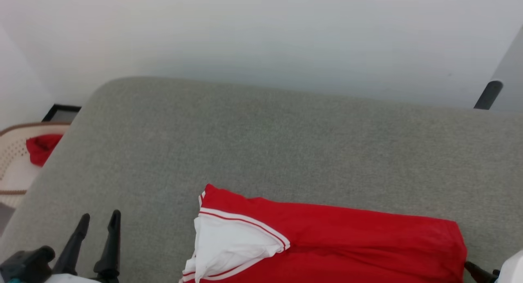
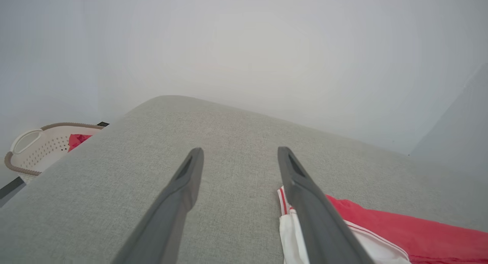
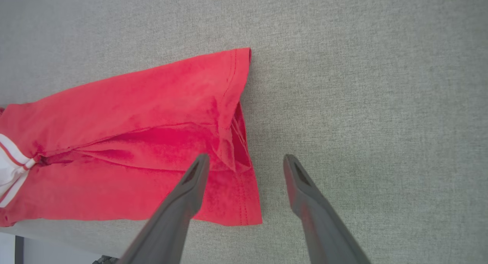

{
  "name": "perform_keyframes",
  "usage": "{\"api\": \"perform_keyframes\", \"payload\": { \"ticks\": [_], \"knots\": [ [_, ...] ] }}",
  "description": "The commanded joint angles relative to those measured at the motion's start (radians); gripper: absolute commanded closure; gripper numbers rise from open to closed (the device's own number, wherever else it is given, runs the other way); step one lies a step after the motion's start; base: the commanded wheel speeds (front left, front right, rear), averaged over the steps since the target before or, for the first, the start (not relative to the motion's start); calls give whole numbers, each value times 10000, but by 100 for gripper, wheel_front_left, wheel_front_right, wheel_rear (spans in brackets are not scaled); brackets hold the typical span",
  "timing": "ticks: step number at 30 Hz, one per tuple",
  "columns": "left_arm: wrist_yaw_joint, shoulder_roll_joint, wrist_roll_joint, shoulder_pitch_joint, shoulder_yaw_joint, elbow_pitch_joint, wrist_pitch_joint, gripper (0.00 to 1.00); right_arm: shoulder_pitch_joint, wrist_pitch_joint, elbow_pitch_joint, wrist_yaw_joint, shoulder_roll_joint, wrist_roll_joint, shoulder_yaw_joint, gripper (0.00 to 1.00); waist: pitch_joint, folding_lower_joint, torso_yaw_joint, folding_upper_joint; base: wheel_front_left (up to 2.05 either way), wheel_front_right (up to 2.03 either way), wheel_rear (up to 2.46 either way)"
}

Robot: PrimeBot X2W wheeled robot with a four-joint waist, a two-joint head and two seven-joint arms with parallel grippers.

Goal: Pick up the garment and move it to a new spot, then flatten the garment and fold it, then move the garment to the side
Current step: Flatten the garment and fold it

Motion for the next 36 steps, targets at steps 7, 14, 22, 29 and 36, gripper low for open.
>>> {"api": "perform_keyframes", "payload": {
  "ticks": [7, 14, 22, 29, 36],
  "knots": [
    [-982, -1321, 919, 127, 998, 322, -25, 0, -862, 175, 758, -7, -319, -196, 283, 0, 1118, 0, 540, 0, 0, 0, 0],
    [-1528, -1978, 1229, -220, 1169, 649, -25, 0, -1460, 256, 1725, -7, -523, -431, 591, 0, 1651, 0, 829, 0, 0, 0, 0],
    [-1963, -2505, 1409, -523, 1307, 1027, -26, 0, -2104, 725, 3357, 2, -688, -175, 1549, 100, 1864, 0, 1053, 0, 0, 0, 0],
    [-2104, -2735, 1436, -443, 1585, 1129, -26, 0, -2525, 1065, 3458, 10, -1034, -9, 1309, 100, 1788, 0, 1057, 0, 0, 0, 0],
    [-2240, -2871, 1520, -209, 1882, 1132, -26, 0, -2881, 910, 3348, -11, -1615, -129, 807, 100, 1562, 0, 885, 0, 0, 0, 0]
  ]
}}
